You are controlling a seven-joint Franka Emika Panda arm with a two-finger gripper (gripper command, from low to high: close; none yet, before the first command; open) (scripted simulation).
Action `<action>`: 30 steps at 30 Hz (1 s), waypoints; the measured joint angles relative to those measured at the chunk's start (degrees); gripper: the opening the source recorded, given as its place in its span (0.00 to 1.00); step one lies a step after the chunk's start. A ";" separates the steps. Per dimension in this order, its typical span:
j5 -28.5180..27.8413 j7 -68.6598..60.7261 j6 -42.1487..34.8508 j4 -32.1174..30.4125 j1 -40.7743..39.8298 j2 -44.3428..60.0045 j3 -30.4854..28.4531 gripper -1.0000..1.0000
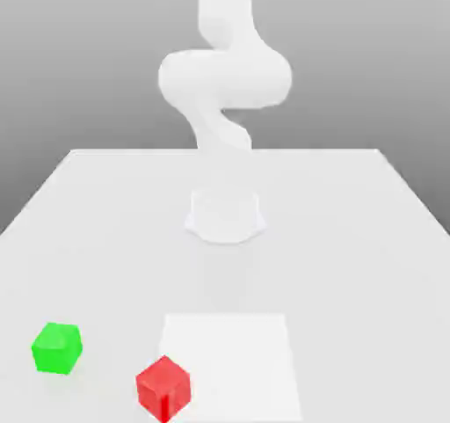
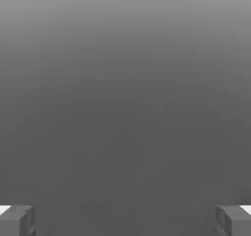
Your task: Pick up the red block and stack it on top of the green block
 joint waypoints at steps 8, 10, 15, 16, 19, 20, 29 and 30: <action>-2.60 10.88 6.36 -2.90 -5.75 17.02 2.76 0.50; -3.29 13.57 7.89 -3.60 -6.83 21.19 3.07 0.50; -4.53 19.96 11.76 -5.36 -8.76 31.59 3.05 0.50; -4.62 21.13 12.55 -5.72 -9.02 33.66 2.92 0.50; -4.39 24.27 14.93 -6.80 -10.09 39.82 2.49 0.50; -4.12 25.18 15.73 -7.16 -10.45 41.87 2.39 0.50; -1.77 29.35 26.49 -7.88 -10.56 60.23 1.42 0.50; -1.96 29.52 27.98 -7.61 -10.38 62.03 1.20 0.00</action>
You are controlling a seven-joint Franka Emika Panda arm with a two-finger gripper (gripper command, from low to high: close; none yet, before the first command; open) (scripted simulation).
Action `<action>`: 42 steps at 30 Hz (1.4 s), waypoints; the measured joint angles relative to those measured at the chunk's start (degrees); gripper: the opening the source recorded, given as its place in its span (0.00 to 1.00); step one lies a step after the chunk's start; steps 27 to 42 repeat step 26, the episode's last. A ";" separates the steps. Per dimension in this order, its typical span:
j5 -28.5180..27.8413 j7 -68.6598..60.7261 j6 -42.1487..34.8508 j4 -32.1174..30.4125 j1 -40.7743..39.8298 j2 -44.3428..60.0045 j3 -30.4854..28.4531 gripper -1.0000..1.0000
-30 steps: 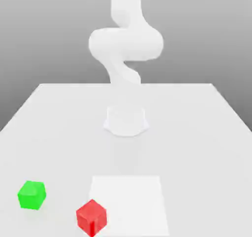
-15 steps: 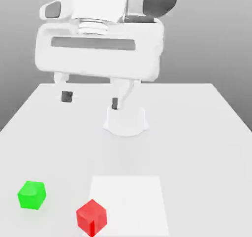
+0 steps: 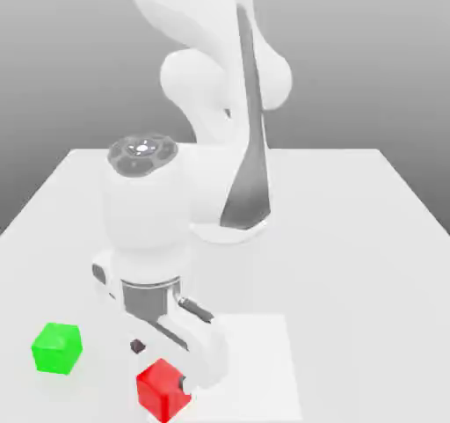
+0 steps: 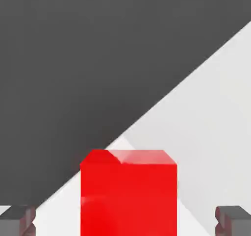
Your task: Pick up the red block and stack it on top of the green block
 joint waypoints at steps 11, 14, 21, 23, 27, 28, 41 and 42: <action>0.80 -0.56 -5.52 -1.05 -0.56 -6.62 0.72 0.00; 1.92 0.19 -8.90 -2.38 -3.81 -11.26 -2.31 0.00; 5.48 1.65 -7.48 -4.58 -12.57 -12.00 -9.73 0.00; 6.90 0.73 -3.75 -4.43 -13.00 -8.09 -9.21 0.00; 7.35 0.42 -2.83 -4.38 -12.97 -7.08 -9.18 1.00; 7.35 0.42 -2.83 -4.38 -12.97 -7.08 -9.18 1.00; 7.35 0.42 -2.83 -4.38 -12.97 -7.08 -9.18 1.00; 7.35 0.42 -2.83 -4.38 -12.97 -7.08 -9.18 1.00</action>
